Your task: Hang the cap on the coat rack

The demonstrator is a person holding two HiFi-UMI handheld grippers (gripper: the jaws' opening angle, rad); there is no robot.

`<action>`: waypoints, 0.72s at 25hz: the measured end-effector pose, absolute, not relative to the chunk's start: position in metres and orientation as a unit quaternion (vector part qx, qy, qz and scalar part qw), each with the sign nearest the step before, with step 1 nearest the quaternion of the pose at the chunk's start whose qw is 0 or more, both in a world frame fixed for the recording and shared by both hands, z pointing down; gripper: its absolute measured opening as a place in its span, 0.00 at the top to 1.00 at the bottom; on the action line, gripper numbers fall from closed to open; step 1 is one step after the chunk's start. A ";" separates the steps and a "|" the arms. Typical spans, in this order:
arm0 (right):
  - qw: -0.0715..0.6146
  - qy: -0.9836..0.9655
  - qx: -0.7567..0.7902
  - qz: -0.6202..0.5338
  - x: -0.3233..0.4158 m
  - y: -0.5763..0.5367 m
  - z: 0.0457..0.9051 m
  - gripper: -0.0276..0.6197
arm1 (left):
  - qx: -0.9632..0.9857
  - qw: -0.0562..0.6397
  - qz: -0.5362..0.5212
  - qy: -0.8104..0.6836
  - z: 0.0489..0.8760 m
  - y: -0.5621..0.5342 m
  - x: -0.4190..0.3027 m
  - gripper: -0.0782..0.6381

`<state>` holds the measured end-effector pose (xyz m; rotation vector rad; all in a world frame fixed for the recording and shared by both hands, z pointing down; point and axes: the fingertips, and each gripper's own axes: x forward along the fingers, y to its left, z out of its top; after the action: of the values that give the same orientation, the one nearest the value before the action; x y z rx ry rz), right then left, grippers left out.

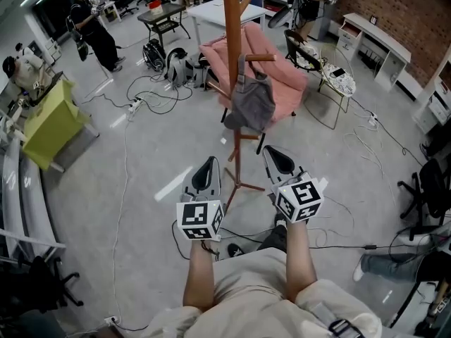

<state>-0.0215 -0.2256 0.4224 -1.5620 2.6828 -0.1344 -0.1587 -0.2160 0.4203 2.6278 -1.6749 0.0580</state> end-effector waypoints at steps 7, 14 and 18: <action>0.015 0.863 -0.503 -0.040 -0.019 -0.224 0.425 0.95 | 0.844 0.012 0.018 -0.536 0.421 -0.217 -0.156 0.88; 0.017 0.860 -0.509 -0.043 -0.013 -0.224 0.426 0.95 | 0.846 0.013 0.021 -0.533 0.421 -0.216 -0.153 0.88; 0.016 0.859 -0.509 -0.043 -0.012 -0.224 0.426 0.95 | 0.845 0.013 0.021 -0.534 0.420 -0.217 -0.153 0.88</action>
<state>-0.0123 -0.2242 0.4256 -1.5838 2.6723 -0.1339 -0.1530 -0.2171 0.4204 2.6321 -1.6652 0.0654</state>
